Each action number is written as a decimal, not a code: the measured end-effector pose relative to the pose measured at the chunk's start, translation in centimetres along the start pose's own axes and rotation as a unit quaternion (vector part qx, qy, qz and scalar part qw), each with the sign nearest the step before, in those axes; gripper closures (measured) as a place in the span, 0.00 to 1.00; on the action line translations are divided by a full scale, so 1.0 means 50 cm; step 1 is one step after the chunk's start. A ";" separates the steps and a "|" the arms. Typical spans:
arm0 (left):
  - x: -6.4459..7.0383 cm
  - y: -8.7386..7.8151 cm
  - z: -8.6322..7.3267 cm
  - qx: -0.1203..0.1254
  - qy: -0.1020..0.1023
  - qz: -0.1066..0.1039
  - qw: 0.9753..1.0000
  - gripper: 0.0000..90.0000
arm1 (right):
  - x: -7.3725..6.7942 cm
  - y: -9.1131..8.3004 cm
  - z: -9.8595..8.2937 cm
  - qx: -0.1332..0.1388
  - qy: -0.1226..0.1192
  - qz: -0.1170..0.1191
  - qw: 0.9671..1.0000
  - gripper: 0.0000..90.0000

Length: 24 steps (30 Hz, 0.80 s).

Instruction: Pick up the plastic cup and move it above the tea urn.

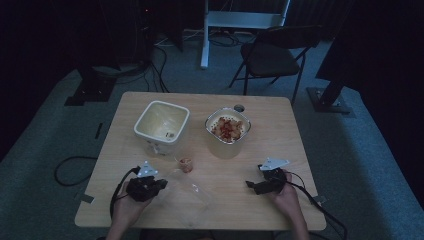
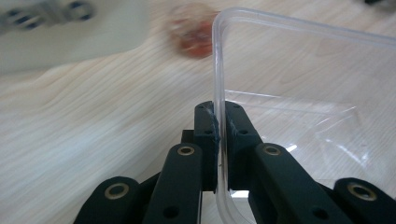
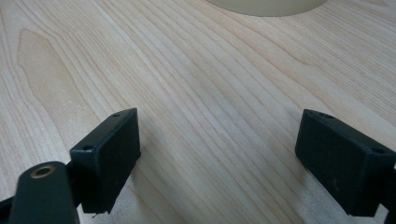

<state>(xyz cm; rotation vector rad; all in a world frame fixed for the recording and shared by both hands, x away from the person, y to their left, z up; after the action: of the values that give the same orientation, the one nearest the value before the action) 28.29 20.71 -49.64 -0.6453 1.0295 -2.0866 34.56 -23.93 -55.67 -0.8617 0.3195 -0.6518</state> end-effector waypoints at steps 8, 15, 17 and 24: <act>-0.055 -0.080 -0.032 0.047 -0.040 0.038 0.997 0.97 | 0.000 0.000 0.000 0.000 0.000 0.000 1.000 0.15; -0.092 -0.132 -0.032 0.080 -0.063 0.035 0.994 0.97 | 0.000 0.000 0.000 0.000 0.000 0.000 1.000 0.15; -0.099 -0.149 -0.027 0.087 -0.066 0.041 0.993 0.97 | 0.000 0.000 0.000 0.000 0.000 0.000 1.000 0.15; -0.124 -0.224 0.022 0.119 -0.069 0.079 0.987 0.97 | 0.000 0.001 0.001 0.000 0.002 -0.001 1.000 0.15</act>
<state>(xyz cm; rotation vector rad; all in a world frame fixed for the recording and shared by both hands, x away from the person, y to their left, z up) 28.70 29.79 -40.54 -0.5608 0.7167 -1.9579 34.60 -23.89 -55.67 -0.8619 0.3226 -0.6560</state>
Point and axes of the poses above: each handheld gripper's, and its own axes: y roughly forward along the jaws, z roughly out of its top, x roughly to its right, the point moved 1 cm from there along y, roughly forward along the jaws, and after that the axes turned 8 degrees about -x, right-handed, at the moved point
